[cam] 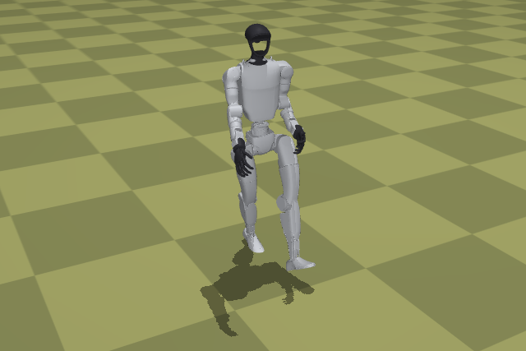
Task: Walk run
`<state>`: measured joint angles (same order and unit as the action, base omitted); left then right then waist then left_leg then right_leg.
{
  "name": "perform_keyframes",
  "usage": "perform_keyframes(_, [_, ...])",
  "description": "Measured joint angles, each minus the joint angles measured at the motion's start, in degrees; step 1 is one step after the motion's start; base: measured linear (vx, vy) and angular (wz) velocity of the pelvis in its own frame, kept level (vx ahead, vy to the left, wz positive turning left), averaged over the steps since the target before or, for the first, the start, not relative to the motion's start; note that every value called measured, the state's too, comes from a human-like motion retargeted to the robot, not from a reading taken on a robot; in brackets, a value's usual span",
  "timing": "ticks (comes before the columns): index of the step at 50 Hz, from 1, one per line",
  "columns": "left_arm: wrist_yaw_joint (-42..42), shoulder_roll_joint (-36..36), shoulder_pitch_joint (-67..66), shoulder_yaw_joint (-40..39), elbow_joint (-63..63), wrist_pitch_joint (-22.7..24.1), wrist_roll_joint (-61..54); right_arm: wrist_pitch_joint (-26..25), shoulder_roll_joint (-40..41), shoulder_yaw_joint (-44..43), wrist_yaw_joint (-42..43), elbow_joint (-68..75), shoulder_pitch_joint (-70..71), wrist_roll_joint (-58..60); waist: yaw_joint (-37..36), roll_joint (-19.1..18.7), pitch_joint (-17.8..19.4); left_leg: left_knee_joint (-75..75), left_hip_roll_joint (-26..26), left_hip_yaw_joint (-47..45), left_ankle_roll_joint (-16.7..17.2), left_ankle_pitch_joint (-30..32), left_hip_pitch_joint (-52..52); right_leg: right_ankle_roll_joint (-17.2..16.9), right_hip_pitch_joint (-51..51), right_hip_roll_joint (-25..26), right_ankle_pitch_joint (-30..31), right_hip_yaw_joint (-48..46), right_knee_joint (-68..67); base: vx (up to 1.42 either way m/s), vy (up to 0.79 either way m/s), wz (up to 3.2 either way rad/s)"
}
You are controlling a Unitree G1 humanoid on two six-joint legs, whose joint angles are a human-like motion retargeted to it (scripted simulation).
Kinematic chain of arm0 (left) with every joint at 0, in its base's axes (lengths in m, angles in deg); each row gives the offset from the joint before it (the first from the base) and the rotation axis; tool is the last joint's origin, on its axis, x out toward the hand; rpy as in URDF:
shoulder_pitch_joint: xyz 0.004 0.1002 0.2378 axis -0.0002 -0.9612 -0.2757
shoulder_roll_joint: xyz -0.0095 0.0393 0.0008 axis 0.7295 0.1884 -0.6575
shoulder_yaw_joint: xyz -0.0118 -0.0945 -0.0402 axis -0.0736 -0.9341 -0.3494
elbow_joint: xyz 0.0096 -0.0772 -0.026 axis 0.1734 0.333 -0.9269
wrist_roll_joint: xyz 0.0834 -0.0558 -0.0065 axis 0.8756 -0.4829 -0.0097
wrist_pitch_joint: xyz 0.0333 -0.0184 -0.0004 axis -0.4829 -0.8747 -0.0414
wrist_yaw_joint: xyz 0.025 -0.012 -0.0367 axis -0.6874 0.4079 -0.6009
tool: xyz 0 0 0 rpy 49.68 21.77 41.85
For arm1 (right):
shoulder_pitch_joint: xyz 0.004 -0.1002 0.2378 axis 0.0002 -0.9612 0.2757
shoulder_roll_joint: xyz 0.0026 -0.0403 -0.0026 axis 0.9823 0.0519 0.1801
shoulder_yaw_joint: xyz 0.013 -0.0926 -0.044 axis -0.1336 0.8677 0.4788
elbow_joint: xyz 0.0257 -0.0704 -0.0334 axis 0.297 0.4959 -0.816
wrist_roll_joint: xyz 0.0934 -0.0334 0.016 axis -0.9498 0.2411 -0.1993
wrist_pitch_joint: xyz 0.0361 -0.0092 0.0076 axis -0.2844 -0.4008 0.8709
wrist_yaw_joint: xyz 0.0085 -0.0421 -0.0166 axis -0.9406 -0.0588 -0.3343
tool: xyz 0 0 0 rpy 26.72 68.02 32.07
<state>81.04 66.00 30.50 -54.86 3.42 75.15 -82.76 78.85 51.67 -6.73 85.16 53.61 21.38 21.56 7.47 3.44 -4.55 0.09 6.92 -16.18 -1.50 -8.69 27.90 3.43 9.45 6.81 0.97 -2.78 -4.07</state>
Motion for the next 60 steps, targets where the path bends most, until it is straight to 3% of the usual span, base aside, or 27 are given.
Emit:
perform_keyframes(2, [-0.19, 0.08, 0.12, 0.15, 0.89, -0.19, 0.05, 0.06, 0.27, -0.77, -0.80, 1.61, -2.40, 0.00, -1.86, 1.00, -1.49, 3.94, -0.60, -1.68, -3.95, -1.03, -0.33, -4.21, 0.87, -0.91, 7.04, -0.44, -1.81, 1.12, -0.19, -0.69])
perform_keyframes(3, [-0.30, 0.02, -0.10, 0.23, 1.20, -0.21, 0.24, 0.05, 0.57, -1.17, -1.59, 2.75, -4.26, 0.37, -3.02, 1.43, -2.14, 4.57, -0.64, -1.37, -4.95, 1.35, -0.44, -7.17, 1.43, -1.35, 12.13, -0.89, -3.04, 1.14, -0.17, -0.82])
perform_keyframes(5, [-0.34, -0.07, -0.43, -0.09, 1.58, -0.27, 0.70, -0.12, 1.54, -1.73, -3.58, 5.66, -9.00, 1.84, -4.28, 1.64, -3.20, 5.71, -0.10, 1.58, -5.35, 4.68, -2.02, -15.20, 1.85, -1.99, 24.02, -2.79, -6.94, 1.25, -0.22, -0.65])
perform_keyframes(7, [-0.33, 0.22, -0.34, -0.75, 1.89, -0.32, 0.73, -0.95, 2.89, -0.64, -4.80, 10.37, -14.46, 3.36, -2.96, 2.95, -3.24, 9.60, -0.28, 6.28, -4.23, 6.04, -2.53, -18.43, -3.97, -1.64, 29.03, -3.80, -24.38, 1.28, -0.50, 0.16])
perform_keyframes(10, [-0.28, 1.13, 2.15, -0.88, 2.42, -0.69, -0.13, -3.58, 3.25, 0.25, -5.14, 18.33, -20.39, 4.81, 0.64, 3.94, -1.52, 13.25, -0.17, 4.70, -4.01, 3.43, -6.51, -18.43, -11.55, -0.29, 29.03, -5.51, -44.38, 1.11, -0.44, 0.82])
perform_keyframes(12, [-0.84, 1.88, 4.18, -0.16, 3.01, -0.96, -0.59, -5.87, 3.66, -0.49, -6.03, 24.56, -25.88, 6.74, 1.58, -0.92, -1.04, 9.90, -4.52, 5.89, -4.36, 2.54, -11.32, -18.39, -14.33, 5.73, 28.31, -2.25, -38.88, 1.14, 0.09, 0.56])
perform_keyframes(13, [-1.24, 1.62, 5.31, 0.49, 3.58, -1.12, -0.86, -6.81, 3.06, -0.83, -6.75, 27.70, -28.87, 7.83, 1.90, -3.46, -0.52, 8.48, -5.09, 8.00, -4.79, 2.07, -13.56, -18.27, -15.98, 5.71, 26.15, -1.77, -37.25, 1.10, 0.25, 0.72])
perform_keyframes(15, [-2.13, 0.99, 7.57, 1.78, 3.91, -1.20, -1.26, -8.91, 2.35, -1.06, -9.65, 29.86, -36.33, 9.05, 3.34, -5.81, 0.73, 6.70, -4.98, 9.94, -4.62, 1.13, -17.45, -16.82, -20.23, 3.55, 18.64, -1.20, -36.84, 1.00, 0.09, 1.01])
perform_keyframes(18, [-2.95, 1.11, 9.40, 3.62, 2.03, -0.52, -1.03, -10.57, 2.51, -1.04, -14.90, 29.86, -48.68, 10.02, 7.55, -7.86, 1.68, 4.51, -5.00, 11.96, -3.93, -0.38, -22.17, -12.77, -27.03, -3.76, 9.45, -5.35, -31.77, 0.94, -0.15, 1.32])
perform_keyframes(23, [-0.78, 2.57, 11.72, 3.60, -0.39, -0.36, -0.84, -12.17, 4.31, -4.21, -18.86, 29.86, -64.19, 12.52, 12.01, -5.75, 2.73, 3.17, -1.09, 15.98, -3.27, -3.96, -30.07, -11.77, -33.27, -15.59, 6.68, -9.98, -10.54, 0.90, -0.35, 0.87])
perform_keyframes(28, [-0.40, 4.60, 11.44, 3.27, 0.09, 0.16, -2.33, -13.35, 4.77, -7.03, -21.58, 29.86, -69.70, 11.85, 12.31, -6.40, 2.57, 3.50, -3.12, 15.77, 0.48, -5.64, -36.42, -10.21, -37.30, -13.45, 2.23, -4.38, 8.33, 1.06, -0.57, -0.04])
perform_keyframes(30, [-0.33, 4.49, 10.73, 2.92, 0.84, 0.03, -2.41, -14.13, 4.26, -7.27, -22.63, 29.86, -68.79, 9.82, 13.69, -6.91, 1.93, 5.07, -3.53, 16.39, 2.88, -2.91, -37.74, -8.13, -37.46, -13.11, 2.27, -5.13, 5.14, 1.03, -0.51, 0.41])
perform_keyframes(32, [-0.63, 4.26, 9.63, 3.41, 1.61, -0.21, -2.65, -14.43, 3.75, -7.78, -21.71, 29.86, -65.90, 7.35, 15.79, -7.77, 0.56, 7.76, -4.43, 18.27, 6.58, 4.27, -37.87, -5.96, -37.88, -13.74, 2.53, -7.73, -0.12, 1.02, -0.50, 0.95])
perform_keyframes(34, [-0.51, 3.72, 8.16, 3.46, 2.32, -0.32, -2.46, -13.16, 3.39, -8.04, -19.19, 29.86, -62.11, 5.09, 17.74, -8.20, -0.66, 12.60, -5.10, 20.94, 11.05, 16.65, -37.51, -6.03, -36.35, -13.64, 6.99, -6.99, -2.48, 1.12, -0.62, 0.76])
perform_keyframes(37, [-0.09, 2.63, 5.78, 3.39, 2.63, -0.27, -1.87, -10.29, 2.70, -6.36, -16.03, 29.86, -53.16, 1.43, 17.75, -6.87, -1.37, 28.71, -3.99, 20.30, 16.50, 35.02, -32.67, -3.44, -33.72, -13.60, 4.47, -1.35, -6.85, 1.20, -0.65, 0.04])
perform_keyframes(39, [-0.10, 2.23, 4.79, 3.16, 2.71, -0.20, -2.15, -9.30, 1.97, -4.14, -14.91, 29.86, -44.88, -0.13, 17.04, -6.32, -0.49, 44.62, -5.54, 17.33, 16.50, 38.69, -26.39, -2.10, -29.88, -12.60, 1.25, -3.55, -8.25, 0.96, -0.50, -0.44])
perform_keyframes(42, [0.71, 1.08, 3.81, 1.15, 3.60, -0.50, -2.83, -8.62, 1.04, -1.53, -12.05, 28.21, -31.22, 0.42, 15.68, -3.33, -1.55, 51.38, -1.63, 17.68, 13.83, 33.67, -19.16, -0.89, -24.46, -12.13, -0.18, -2.92, -5.43, 0.89, -0.59, -0.66])
perform_keyframes(46, [-0.39, -0.25, 1.87, -0.19, 3.64, -0.44, -4.04, -6.42, 1.38, -2.31, -5.99, 18.26, -17.07, 7.50, 11.36, -1.46, -0.92, 51.59, -3.88, 10.07, 4.83, 22.06, -7.74, -0.14, -17.90, -9.57, -0.23, 0.30, -1.17, 0.85, -0.34, -1.11])
perform_keyframes(49, [-0.23, 0.31, 0.38, -0.29, 2.37, 0.18, -3.22, -3.29, 0.50, 0.90, -3.83, 10.97, -7.98, 7.32, 5.96, -0.27, -0.24, 40.77, -5.32, 5.22, -0.13, 15.94, -1.38, 0.89, -13.53, -7.55, -0.92, 1.57, 1.35, 0.87, -0.27, -1.45])
perform_keyframes(53, [0.88, 1.47, -0.28, -0.63, 1.90, 0.18, -1.96, -0.67, -1.72, 5.05, -2.65, 2.40, 0.72, 4.45, -0.04, -1.08, 0.53, 18.05, -6.16, 0.89, -4.88, 12.45, 2.76, 2.01, -7.42, -3.82, -4.16, 2.02, 3.07, 1.02, -0.25, -0.98])
perform_keyframes(57, [-0.34, 1.48, 0.51, -0.08, 3.14, 0.48, -1.30, 2.49, -3.74, 4.77, 0.18, -2.47, 4.55, 4.83, 0.13, -0.93, 0.01, 0.22, -1.16, -0.48, -3.94, 3.13, 3.79, 1.52, -2.90, -2.58, -5.74, -1.38, 2.76, 0.97, -0.19, 0.39])
perform_keyframes(58, [-0.80, 1.29, 0.75, -0.23, 3.72, 0.35, -1.17, 2.71, -3.93, 4.84, 1.00, -2.76, 4.49, 4.89, 0.35, -0.92, -0.19, -0.70, -1.17, -3.16, -2.64, 2.21, 3.14, 0.69, -1.85, -2.01, -4.99, -1.90, 2.08, 1.17, -0.17, 0.31])
perform_keyframes(60, [-1.42, 0.65, 1.03, -0.61, 4.58, 0.11, -0.85, 2.55, -4.00, 4.37, 2.17, -2.47, 3.21, 4.95, -1.22, -0.61, -0.61, 2.88, -2.58, -5.63, -3.69, 1.75, 1.88, -2.45, -0.12, -1.38, -1.29, -1.08, -0.12, 1.29, -0.16, -0.47])
